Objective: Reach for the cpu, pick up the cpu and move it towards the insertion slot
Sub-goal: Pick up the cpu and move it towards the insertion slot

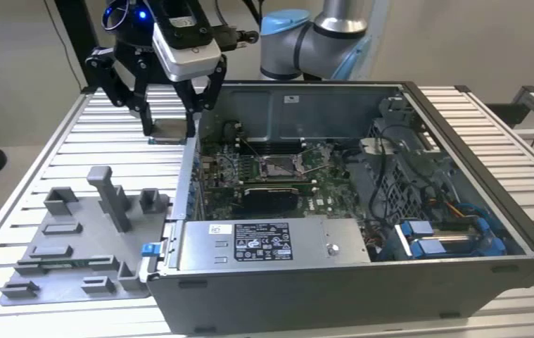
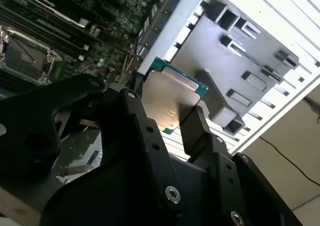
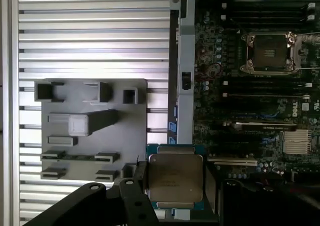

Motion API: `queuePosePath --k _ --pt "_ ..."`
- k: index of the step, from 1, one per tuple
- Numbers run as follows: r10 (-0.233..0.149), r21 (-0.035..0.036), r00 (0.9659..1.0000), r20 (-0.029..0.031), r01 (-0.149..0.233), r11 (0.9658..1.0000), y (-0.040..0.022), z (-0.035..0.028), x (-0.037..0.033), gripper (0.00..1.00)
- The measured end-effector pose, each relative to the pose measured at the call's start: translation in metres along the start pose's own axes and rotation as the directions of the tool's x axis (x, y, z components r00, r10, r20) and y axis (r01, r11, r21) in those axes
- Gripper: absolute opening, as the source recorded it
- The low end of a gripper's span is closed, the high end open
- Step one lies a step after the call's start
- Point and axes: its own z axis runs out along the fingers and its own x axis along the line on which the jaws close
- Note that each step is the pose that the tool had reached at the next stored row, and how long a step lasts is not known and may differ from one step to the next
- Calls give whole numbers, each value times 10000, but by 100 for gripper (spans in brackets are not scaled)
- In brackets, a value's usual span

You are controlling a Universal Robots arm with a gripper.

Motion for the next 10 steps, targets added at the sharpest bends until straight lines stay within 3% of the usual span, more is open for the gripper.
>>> queuePosePath --k 3,10 --pt "0 -1 10000 0 0 10000 1 -5 -90 0" --pt "0 0 10000 0 0 10000 2 -21 -388 0"
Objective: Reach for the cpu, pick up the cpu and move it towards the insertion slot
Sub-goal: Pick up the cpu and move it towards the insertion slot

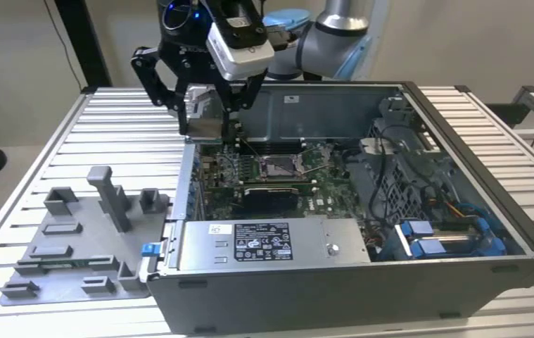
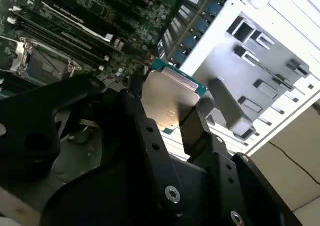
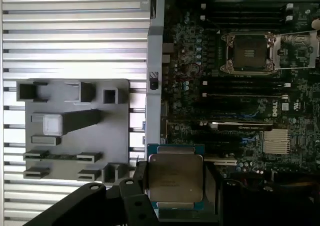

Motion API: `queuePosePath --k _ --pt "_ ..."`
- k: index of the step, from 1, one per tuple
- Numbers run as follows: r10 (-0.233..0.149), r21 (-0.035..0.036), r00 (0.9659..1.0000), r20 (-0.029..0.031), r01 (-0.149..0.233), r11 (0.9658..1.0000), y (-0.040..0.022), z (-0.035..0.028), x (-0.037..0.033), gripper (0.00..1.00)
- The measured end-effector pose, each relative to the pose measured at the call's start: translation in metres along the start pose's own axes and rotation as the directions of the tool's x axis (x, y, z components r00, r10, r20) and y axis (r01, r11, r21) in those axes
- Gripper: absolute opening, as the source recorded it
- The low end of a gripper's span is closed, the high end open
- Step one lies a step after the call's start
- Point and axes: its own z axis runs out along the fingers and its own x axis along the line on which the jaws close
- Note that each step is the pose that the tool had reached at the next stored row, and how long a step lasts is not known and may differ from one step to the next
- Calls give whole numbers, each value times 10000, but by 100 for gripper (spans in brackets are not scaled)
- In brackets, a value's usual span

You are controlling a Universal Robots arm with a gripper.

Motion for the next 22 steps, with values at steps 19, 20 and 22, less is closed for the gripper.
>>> queuePosePath --k 19,20,22 --pt "-1 0 10000 0 1 10000 5 -47 -858 0" --pt "0 0 10000 0 0 10000 5 -50 -906 0" --pt "0 0 10000 0 0 10000 6 -55 -994 0"
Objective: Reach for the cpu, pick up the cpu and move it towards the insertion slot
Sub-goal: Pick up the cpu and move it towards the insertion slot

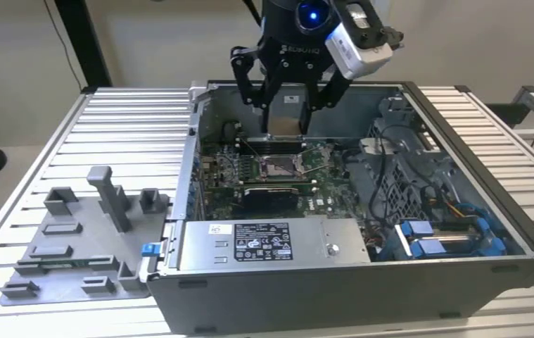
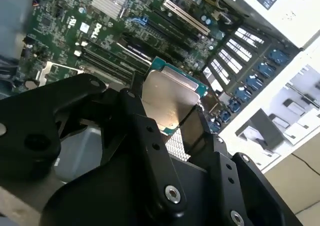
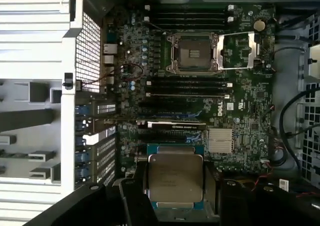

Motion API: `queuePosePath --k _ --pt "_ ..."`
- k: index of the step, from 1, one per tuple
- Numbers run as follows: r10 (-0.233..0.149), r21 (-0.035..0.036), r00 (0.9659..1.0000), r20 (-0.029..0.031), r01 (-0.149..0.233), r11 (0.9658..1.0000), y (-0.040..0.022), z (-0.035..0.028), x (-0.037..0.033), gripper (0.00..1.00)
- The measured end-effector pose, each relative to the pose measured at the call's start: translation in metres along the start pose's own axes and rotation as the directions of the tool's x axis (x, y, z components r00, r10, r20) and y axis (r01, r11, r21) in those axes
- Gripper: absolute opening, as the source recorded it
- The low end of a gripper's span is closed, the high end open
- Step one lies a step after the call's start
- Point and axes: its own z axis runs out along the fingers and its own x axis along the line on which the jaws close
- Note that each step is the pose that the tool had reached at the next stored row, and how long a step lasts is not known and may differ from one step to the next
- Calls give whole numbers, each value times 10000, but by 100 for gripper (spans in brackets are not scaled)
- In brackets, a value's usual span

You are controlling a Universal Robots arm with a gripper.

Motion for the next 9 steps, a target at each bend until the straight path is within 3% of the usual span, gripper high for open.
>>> queuePosePath --k 9 --pt "1 -1 10000 0 -1 10000 2 -22 -410 0"
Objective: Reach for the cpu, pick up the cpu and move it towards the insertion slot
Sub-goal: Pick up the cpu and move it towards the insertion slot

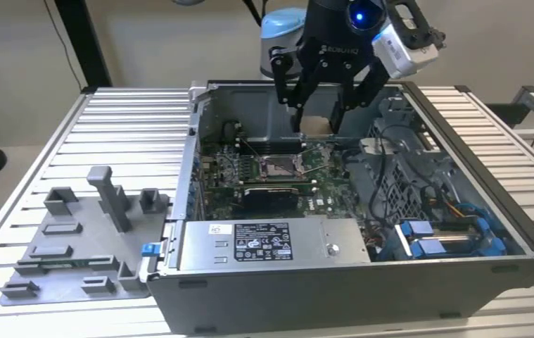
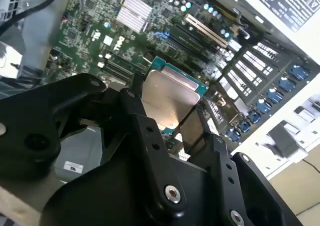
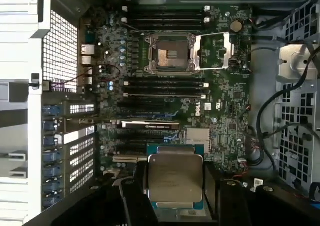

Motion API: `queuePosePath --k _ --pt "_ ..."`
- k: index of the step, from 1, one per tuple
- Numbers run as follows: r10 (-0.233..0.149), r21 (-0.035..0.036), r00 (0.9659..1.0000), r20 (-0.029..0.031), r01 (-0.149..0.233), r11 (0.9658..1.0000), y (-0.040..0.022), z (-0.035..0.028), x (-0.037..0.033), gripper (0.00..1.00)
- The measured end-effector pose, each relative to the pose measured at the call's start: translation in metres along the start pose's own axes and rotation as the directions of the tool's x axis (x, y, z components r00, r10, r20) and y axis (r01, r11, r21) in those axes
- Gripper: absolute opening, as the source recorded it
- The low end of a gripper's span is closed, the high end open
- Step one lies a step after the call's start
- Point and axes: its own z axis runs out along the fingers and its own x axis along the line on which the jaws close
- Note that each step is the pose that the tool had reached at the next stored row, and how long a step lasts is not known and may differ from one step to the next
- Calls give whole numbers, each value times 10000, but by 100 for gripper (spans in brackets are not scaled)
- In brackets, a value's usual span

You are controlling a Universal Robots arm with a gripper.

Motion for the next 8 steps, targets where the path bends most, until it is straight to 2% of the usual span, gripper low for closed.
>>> queuePosePath --k 8 --pt "-2 1 10000 0 2 10000 3 -20 -365 0"
